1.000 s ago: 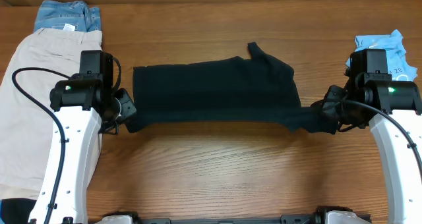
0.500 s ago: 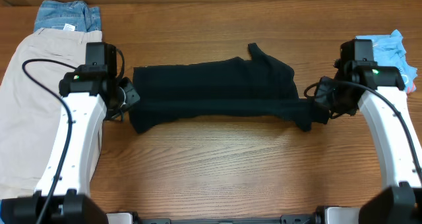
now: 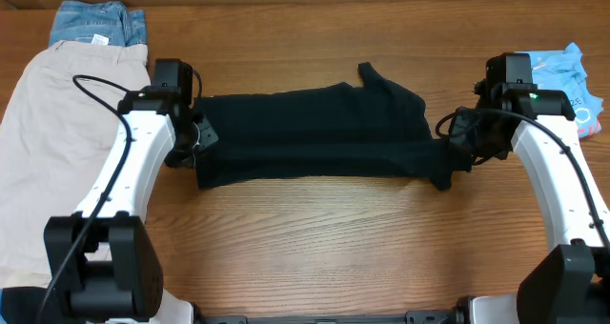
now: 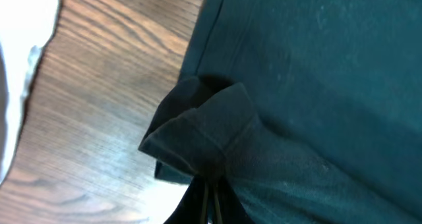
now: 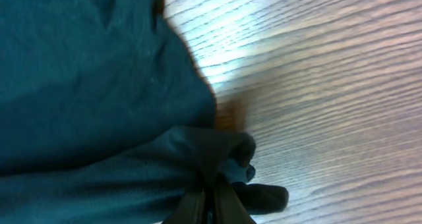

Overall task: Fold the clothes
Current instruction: 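Lift the hem and fold it up toward the collar with both grippers, then lower the folded hem onto the shirt and release both grippers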

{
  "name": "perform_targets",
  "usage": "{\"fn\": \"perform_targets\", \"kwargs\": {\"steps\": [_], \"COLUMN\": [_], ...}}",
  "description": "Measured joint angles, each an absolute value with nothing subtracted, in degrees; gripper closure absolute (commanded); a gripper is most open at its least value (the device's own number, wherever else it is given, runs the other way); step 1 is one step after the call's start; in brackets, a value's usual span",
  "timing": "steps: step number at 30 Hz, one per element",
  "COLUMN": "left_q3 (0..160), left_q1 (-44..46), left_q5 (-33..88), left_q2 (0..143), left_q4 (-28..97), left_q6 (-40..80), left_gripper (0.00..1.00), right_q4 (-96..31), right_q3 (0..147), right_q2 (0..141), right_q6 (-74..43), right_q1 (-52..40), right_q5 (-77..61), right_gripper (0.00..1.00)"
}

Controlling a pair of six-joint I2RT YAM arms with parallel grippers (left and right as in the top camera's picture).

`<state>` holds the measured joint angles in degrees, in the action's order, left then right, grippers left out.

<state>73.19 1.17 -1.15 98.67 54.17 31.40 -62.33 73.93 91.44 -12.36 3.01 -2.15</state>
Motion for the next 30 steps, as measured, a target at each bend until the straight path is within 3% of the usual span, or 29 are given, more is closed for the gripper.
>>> {"fn": "perform_targets", "kwargs": {"steps": [12, 15, 17, 18, 20, 24, 30], "left_q3": [73.19, 73.19, 73.19, 73.19, 73.19, 73.19, 73.19], "left_q1": [1.15, 1.15, 1.15, 1.15, 1.15, 1.15, 1.15], "left_q5": [-1.78, -1.87, -2.09, -2.22, -2.24, -2.09, -0.21], "left_q2": [100.66, 101.1, 101.43, 101.58, 101.84, 102.21, 102.26], "left_q4": [51.0, 50.94, 50.96, 50.94, 50.94, 50.94, 50.98], "left_q6": [31.38, 31.27, 31.38, 31.42, 31.75, 31.79, 31.46], "left_gripper": [0.93, 0.71, 0.53, 0.5, 0.45, 0.48, 0.56], "right_q4": [-57.98, -56.86, -56.23, -55.94, -55.37, -54.92, -56.51], "right_q3": [73.93, 73.93, 73.93, 73.93, 73.93, 73.93, 73.93], "right_q2": [98.67, 98.85, 98.85, 98.85, 98.85, 98.85, 98.85], "right_q6": [-11.97, -11.97, -11.94, -12.05, -11.9, -11.94, -13.82], "right_q1": [0.6, 0.47, 0.49, 0.49, 0.49, 0.49, 1.74], "right_q5": [-2.74, -2.72, -2.72, -2.72, -2.61, -2.59, -2.52], "right_gripper": [0.95, 0.93, 0.86, 0.76, 0.69, 0.58, 0.52]}}
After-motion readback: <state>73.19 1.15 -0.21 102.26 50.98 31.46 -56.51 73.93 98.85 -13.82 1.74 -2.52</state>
